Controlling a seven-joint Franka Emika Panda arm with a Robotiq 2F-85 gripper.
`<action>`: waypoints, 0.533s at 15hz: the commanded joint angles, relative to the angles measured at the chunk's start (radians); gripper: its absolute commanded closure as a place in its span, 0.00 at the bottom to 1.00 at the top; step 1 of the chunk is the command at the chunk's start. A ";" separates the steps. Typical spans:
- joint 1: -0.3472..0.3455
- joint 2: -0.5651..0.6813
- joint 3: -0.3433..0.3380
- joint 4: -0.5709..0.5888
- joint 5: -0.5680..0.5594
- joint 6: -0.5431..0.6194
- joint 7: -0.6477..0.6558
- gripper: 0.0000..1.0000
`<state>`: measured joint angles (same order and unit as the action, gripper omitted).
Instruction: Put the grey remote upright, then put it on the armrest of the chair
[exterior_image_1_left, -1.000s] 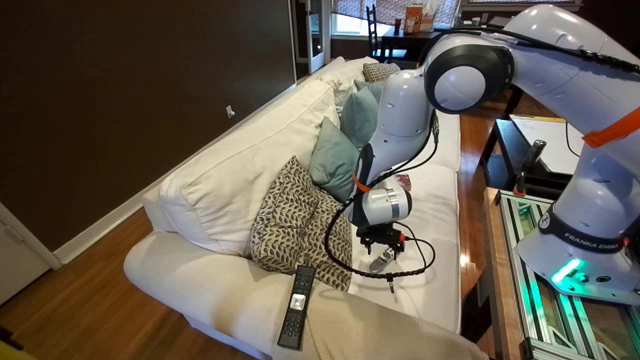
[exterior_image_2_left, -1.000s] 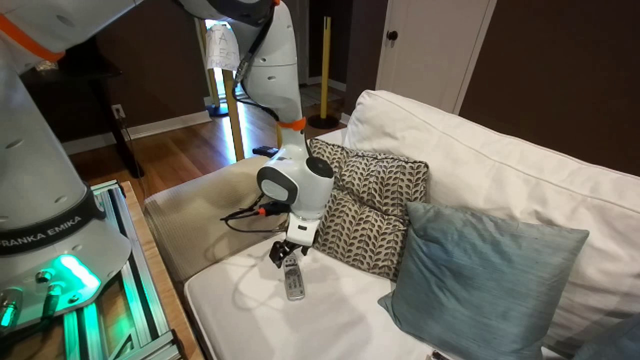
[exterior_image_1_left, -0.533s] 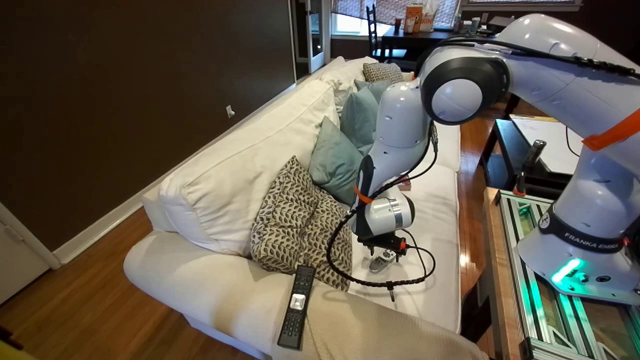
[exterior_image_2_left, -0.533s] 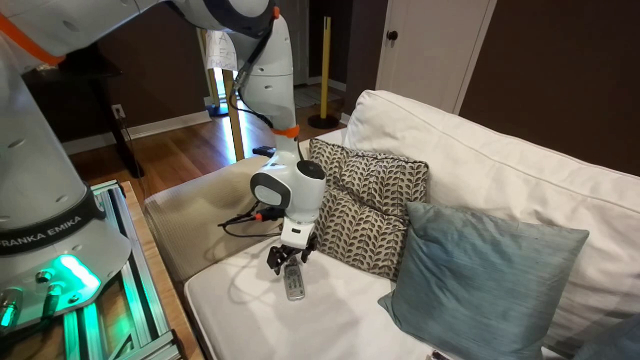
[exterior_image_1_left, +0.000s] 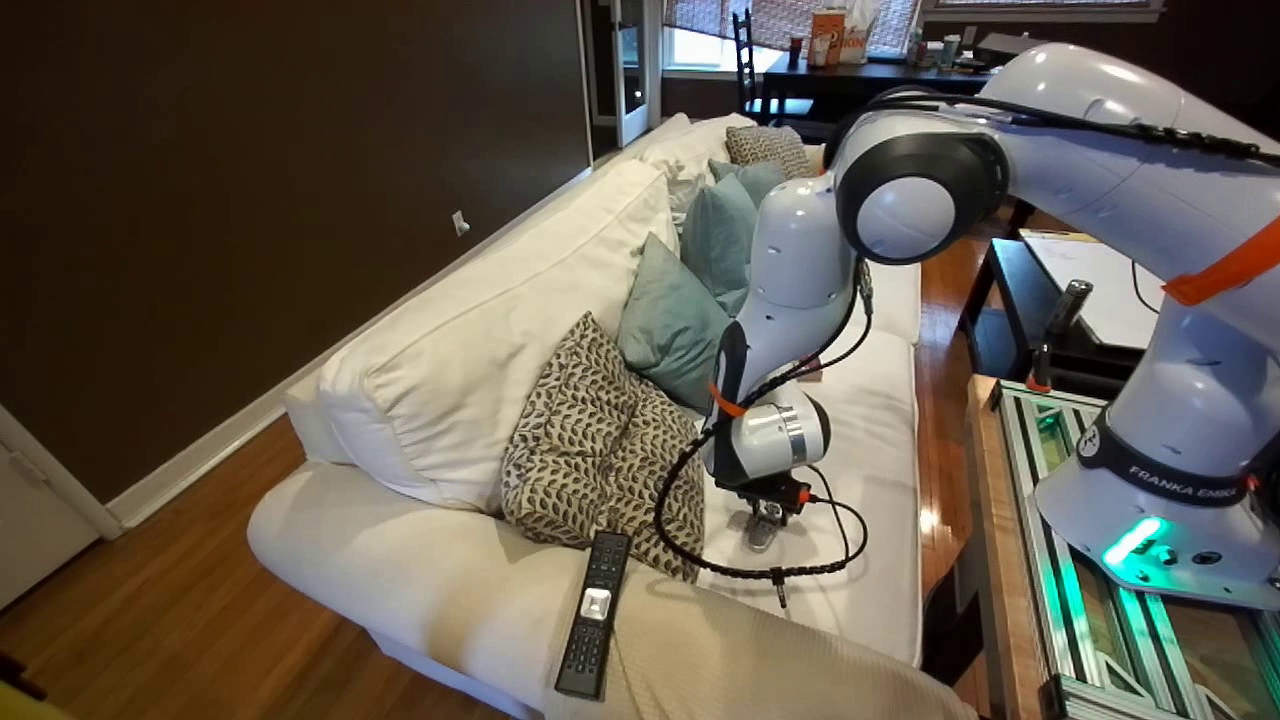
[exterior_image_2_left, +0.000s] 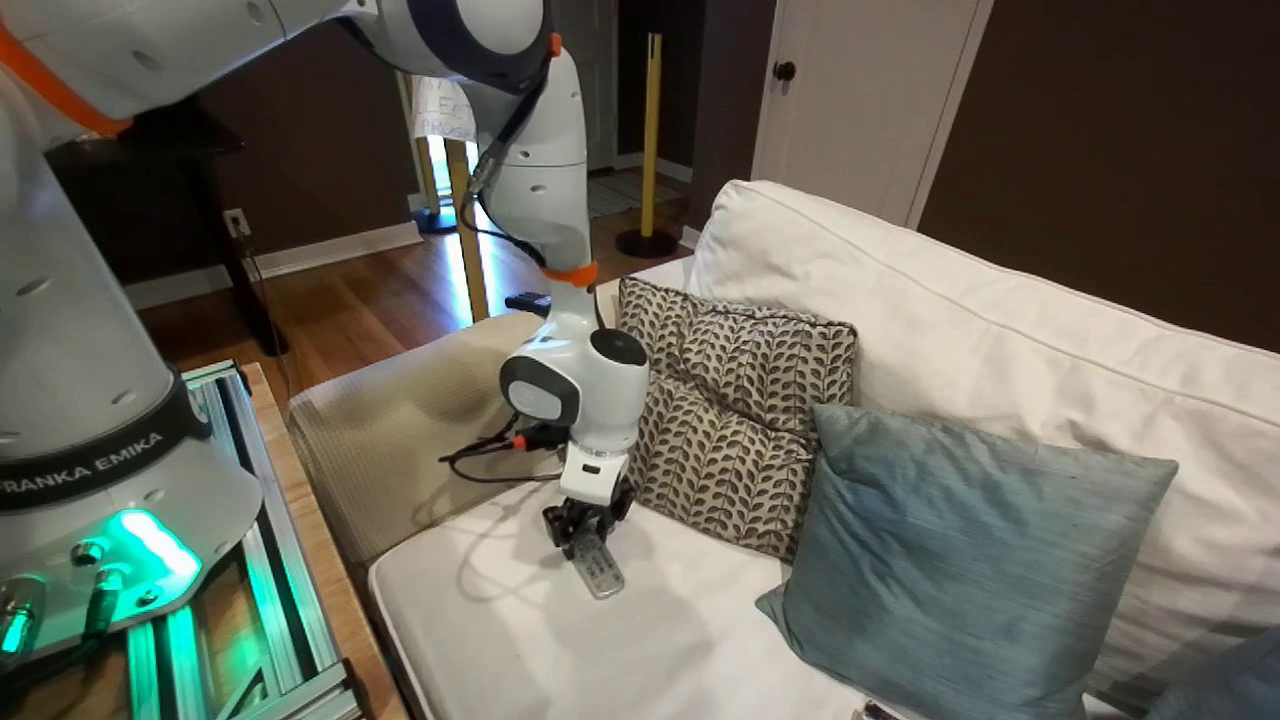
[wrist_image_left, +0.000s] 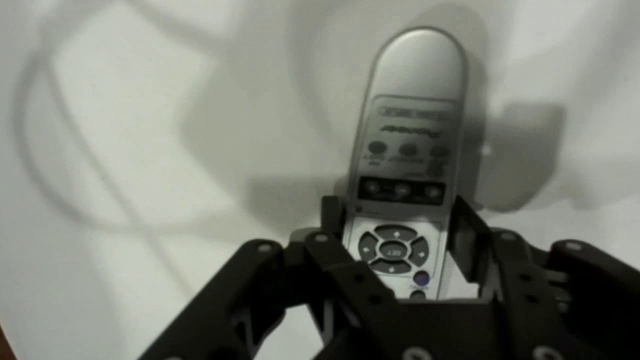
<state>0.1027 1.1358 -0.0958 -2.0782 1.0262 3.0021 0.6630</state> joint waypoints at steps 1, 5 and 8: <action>-0.004 0.020 0.024 0.022 0.004 0.041 -0.006 0.72; -0.023 -0.046 0.092 -0.028 0.007 0.085 -0.109 0.72; -0.101 -0.120 0.211 -0.085 0.022 0.107 -0.221 0.72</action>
<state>0.0832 1.1025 0.0087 -2.0875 1.0276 3.0787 0.5531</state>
